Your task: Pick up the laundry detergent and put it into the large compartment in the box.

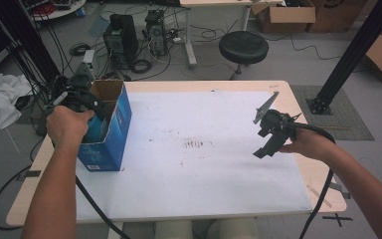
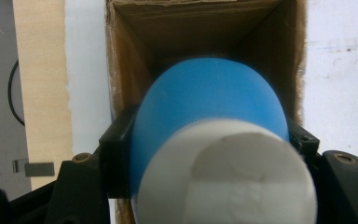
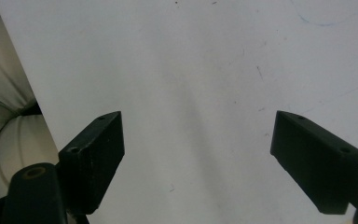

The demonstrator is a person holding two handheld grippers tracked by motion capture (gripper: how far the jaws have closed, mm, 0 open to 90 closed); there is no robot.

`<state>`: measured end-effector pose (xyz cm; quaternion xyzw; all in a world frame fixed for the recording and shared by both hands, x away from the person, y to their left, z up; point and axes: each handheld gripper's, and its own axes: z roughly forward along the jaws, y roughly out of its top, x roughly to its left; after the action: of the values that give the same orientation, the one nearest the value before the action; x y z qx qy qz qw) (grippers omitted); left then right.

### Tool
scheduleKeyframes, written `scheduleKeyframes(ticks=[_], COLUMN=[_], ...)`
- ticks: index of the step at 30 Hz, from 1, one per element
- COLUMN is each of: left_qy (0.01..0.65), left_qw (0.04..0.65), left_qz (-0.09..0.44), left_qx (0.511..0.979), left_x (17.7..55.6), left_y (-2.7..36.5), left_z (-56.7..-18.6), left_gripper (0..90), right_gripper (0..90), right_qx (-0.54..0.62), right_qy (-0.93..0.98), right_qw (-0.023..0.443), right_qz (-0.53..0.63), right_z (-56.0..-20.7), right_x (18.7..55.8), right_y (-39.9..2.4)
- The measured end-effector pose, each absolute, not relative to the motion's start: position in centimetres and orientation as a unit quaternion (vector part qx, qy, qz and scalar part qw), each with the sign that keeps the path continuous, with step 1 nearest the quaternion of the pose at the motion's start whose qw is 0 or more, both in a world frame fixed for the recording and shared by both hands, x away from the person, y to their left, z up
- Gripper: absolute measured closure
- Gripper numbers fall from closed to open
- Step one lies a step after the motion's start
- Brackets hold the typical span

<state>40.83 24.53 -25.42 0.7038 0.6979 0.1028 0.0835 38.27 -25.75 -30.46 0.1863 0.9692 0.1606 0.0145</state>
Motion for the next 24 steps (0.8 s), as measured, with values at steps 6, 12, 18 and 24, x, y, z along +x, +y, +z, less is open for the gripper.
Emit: scheduleKeyframes(ticks=[6, 12, 18, 24], left_qy=[0.694, 0.689, 0.685, 0.685], left_qw=[0.079, 0.071, 0.066, 0.062], left_qz=[0.104, 0.105, 0.1, 0.092], left_qx=[0.708, 0.714, 0.719, 0.72], left_x=[41.0, 41.2, 41.3, 41.4], left_y=[24.3, 24.1, 24.0, 24.0], left_z=[-26.3, -27.1, -27.9, -28.8], left_gripper=[37.7, 37.7, 37.7, 37.6], right_gripper=[17.2, 17.2, 17.2, 17.2], right_qx=[0.187, 0.187, 0.186, 0.188], right_qy=[0.969, 0.969, 0.97, 0.969], right_qw=[0.012, 0.01, 0.009, 0.008], right_qz=[0.16, 0.159, 0.159, 0.158], right_z=[-30.6, -30.8, -31.0, -31.0], right_x=[38.4, 38.5, 38.5, 38.5], right_y=[-25.7, -25.6, -25.6, -25.7])
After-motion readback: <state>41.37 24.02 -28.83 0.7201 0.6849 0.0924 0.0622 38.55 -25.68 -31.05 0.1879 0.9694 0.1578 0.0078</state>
